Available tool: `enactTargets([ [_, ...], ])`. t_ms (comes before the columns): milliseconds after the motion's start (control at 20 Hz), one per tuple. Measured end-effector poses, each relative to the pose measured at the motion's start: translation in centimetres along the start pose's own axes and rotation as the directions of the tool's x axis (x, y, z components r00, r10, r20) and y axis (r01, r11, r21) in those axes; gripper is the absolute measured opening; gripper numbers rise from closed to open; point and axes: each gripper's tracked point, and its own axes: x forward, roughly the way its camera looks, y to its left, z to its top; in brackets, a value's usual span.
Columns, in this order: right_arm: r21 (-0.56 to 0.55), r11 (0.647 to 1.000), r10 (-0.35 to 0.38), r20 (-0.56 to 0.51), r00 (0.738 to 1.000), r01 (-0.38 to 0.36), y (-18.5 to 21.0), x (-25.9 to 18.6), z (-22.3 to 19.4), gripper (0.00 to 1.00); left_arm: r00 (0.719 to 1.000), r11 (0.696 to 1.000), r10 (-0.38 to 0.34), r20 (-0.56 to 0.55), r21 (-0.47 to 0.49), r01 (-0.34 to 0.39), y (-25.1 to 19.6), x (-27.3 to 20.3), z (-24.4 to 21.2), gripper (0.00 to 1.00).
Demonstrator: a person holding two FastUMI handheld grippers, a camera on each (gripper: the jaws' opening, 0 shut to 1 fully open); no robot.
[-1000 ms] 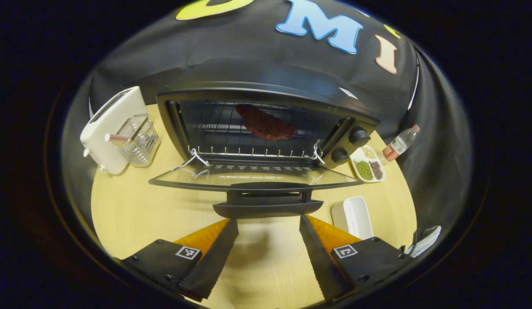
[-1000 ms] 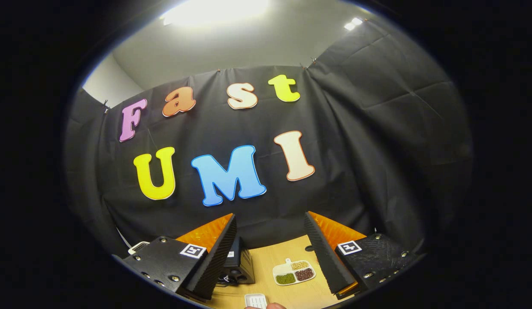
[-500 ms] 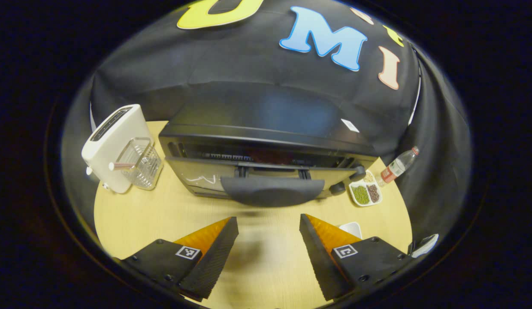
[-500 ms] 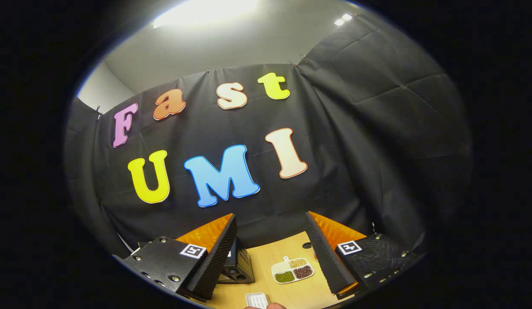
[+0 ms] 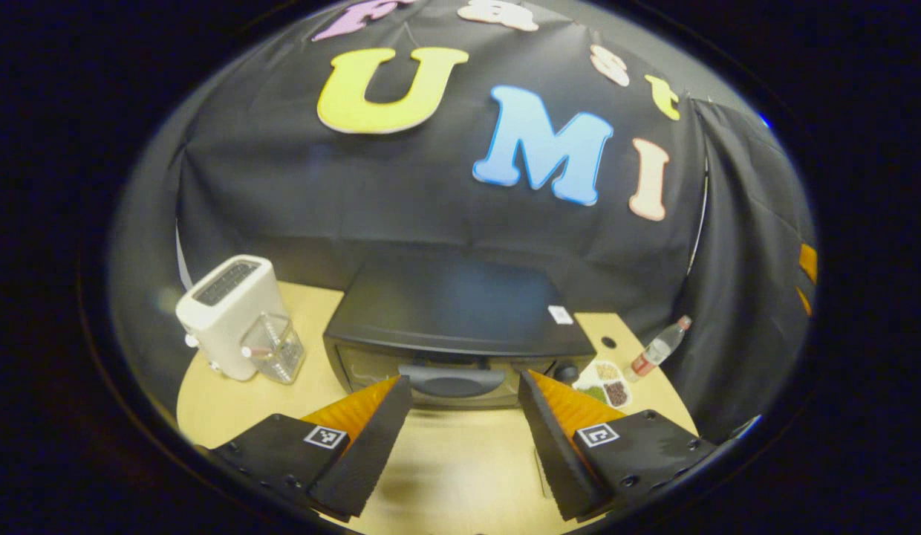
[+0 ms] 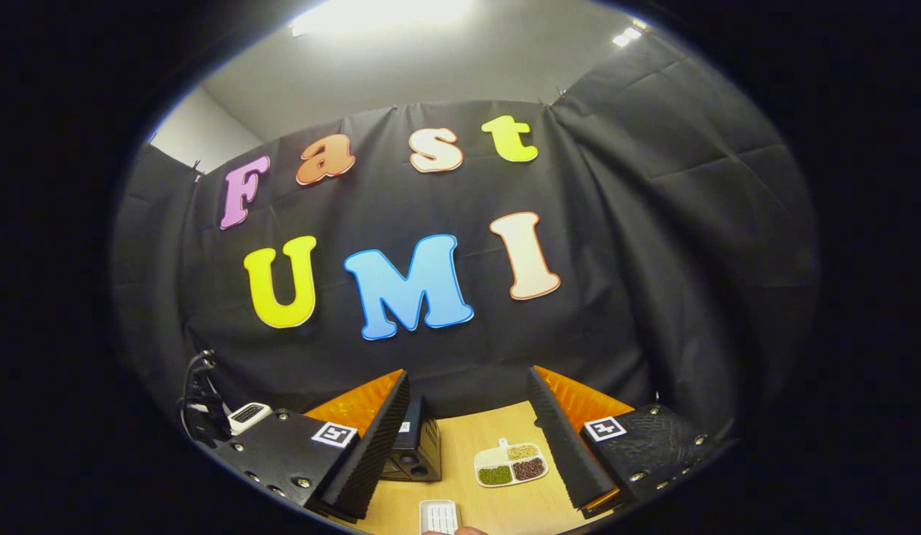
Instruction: Open the electric oven with the left hand, put the food in, and close the electric oven.
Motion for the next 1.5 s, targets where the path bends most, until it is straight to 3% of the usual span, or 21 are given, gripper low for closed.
enactTargets([
  [150,-0.029,0.997,0.067,-0.005,0.998,-0.067,1.3,0.5,-0.1,0.95,0.979,0.995,0.085,0.185,0.039,-0.094,0.0,-5.1,5.1,0.96],
  [300,-0.042,0.991,0.129,-0.013,0.992,-0.130,2.7,0.9,-0.3,0.96,0.940,0.989,0.105,0.326,0.069,-0.135,-1.8,-10.4,9.4,0.96],
  [450,-0.045,0.981,0.190,-0.009,0.982,-0.190,4.0,0.5,-0.1,0.95,0.899,0.978,0.127,0.418,0.099,-0.184,-3.0,-14.5,12.7,0.96],
  [650,-0.058,0.967,0.252,0.032,0.967,-0.250,5.7,-0.8,1.1,0.95,0.872,0.969,0.137,0.471,0.121,-0.217,-4.6,-17.6,13.3,0.97],
  [700,-0.065,0.967,0.247,0.031,0.968,-0.245,5.8,-1.1,1.2,1.00,0.869,0.967,0.128,0.479,0.134,-0.216,-5.0,-18.2,13.3,0.97],
  [750,-0.065,0.969,0.242,0.031,0.970,-0.239,5.9,-1.5,1.2,0.95,0.867,0.967,0.111,0.486,0.147,-0.206,-5.5,-18.6,13.6,0.97],
  [1150,-0.101,0.979,0.182,0.063,0.981,-0.175,8.0,-5.3,2.6,0.95,0.863,0.983,-0.012,0.506,0.164,-0.083,-7.2,-21.1,14.6,0.97],
  [1500,-0.105,0.982,0.163,0.067,0.984,-0.156,9.8,-7.8,1.9,0.95,0.866,0.981,-0.045,0.499,0.187,-0.057,-6.0,-23.0,12.9,0.96],
])
